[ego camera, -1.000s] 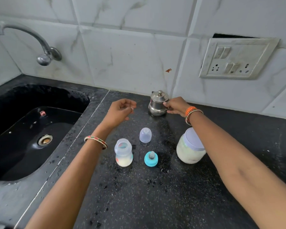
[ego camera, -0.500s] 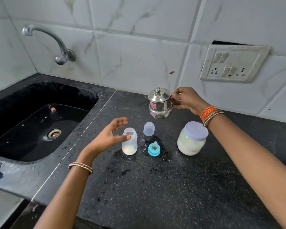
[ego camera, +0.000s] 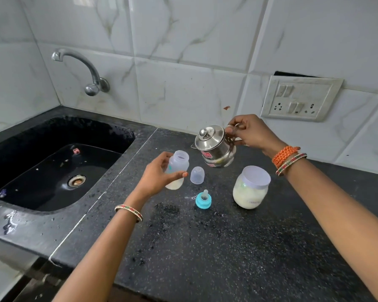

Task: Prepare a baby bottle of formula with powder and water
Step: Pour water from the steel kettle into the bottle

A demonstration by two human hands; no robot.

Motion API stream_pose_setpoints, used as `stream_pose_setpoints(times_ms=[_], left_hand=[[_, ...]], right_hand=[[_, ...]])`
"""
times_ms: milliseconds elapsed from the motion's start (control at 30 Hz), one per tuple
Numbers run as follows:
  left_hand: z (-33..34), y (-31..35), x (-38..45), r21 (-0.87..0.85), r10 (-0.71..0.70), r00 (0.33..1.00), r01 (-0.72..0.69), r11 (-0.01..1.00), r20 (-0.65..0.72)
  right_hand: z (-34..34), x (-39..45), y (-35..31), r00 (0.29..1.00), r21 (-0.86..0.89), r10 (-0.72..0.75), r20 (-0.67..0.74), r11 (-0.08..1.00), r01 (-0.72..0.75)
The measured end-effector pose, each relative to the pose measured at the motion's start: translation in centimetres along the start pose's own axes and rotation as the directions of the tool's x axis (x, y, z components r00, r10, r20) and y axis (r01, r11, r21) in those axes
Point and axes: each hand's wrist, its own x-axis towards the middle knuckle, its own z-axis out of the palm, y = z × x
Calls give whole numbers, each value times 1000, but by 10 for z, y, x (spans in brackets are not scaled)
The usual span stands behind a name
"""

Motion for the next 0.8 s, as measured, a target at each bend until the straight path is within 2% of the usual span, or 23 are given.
stream_pose_setpoints(times_ms=[167,400,600,800], left_hand=[[4,13,5,80,48,998,-44,996,-41],[20,16,6,80,54,998,-52,995,-23],[30,24,9,56,54,999,-54,997,0],[33,29,7,49,62,998,-62,997,18]], right_hand=[[-11,-5,-13,999,-40,-36,18,999,36],[-19,-12,-29,985,-271,-173,-7,948,165],[-26,-15,-38,978,-402,-205,22,894,196],[-29,-18,-42,974,-443,-225,19,871,210]])
